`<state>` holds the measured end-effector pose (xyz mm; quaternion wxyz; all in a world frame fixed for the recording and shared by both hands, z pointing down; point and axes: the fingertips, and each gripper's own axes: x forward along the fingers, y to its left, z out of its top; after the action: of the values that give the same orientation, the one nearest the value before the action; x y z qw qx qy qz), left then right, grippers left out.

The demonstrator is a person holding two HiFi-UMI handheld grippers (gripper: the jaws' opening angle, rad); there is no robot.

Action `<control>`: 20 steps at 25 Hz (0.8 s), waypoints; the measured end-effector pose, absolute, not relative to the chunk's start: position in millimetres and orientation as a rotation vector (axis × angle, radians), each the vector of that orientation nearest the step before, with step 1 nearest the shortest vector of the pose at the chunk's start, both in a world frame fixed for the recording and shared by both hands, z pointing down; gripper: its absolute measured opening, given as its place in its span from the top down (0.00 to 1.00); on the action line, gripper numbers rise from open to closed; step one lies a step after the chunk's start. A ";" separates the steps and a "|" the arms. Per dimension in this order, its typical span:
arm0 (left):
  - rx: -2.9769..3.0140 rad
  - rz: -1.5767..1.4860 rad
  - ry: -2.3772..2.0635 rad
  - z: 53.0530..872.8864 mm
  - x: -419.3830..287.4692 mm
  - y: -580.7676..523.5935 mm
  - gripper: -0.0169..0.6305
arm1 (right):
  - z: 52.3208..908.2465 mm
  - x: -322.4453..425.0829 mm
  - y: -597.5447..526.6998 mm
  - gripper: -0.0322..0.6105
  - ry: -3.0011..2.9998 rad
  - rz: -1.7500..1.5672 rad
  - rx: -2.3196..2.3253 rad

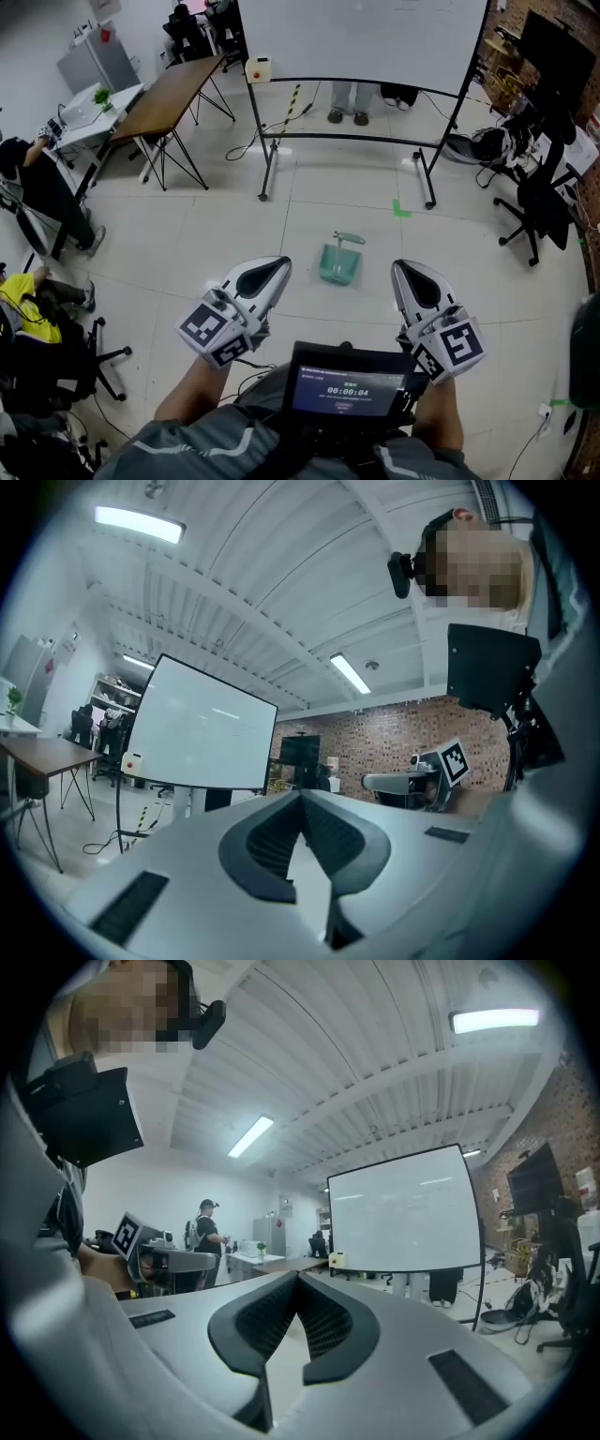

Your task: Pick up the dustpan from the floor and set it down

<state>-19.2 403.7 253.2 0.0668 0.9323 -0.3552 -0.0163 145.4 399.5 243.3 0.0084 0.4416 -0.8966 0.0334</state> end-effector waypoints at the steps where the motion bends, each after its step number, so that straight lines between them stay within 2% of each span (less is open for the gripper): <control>1: 2.811 -0.054 -1.083 250.1 -9.7 391.0 0.93 | 242.8 154.8 385.2 0.92 -2.812 0.109 1.363; 10: 2.805 -0.063 -1.103 242.5 64.5 289.2 0.93 | 249.9 211.1 278.5 0.92 -2.893 0.162 1.252; 20: 2.833 -0.054 -0.986 258.5 42.7 164.8 0.93 | 264.1 181.3 161.6 0.92 -2.843 0.171 1.324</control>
<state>42.7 164.8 258.5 0.0703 0.9419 -0.3279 -0.0181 181.3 161.6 264.1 0.0004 0.4216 -0.9052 0.0544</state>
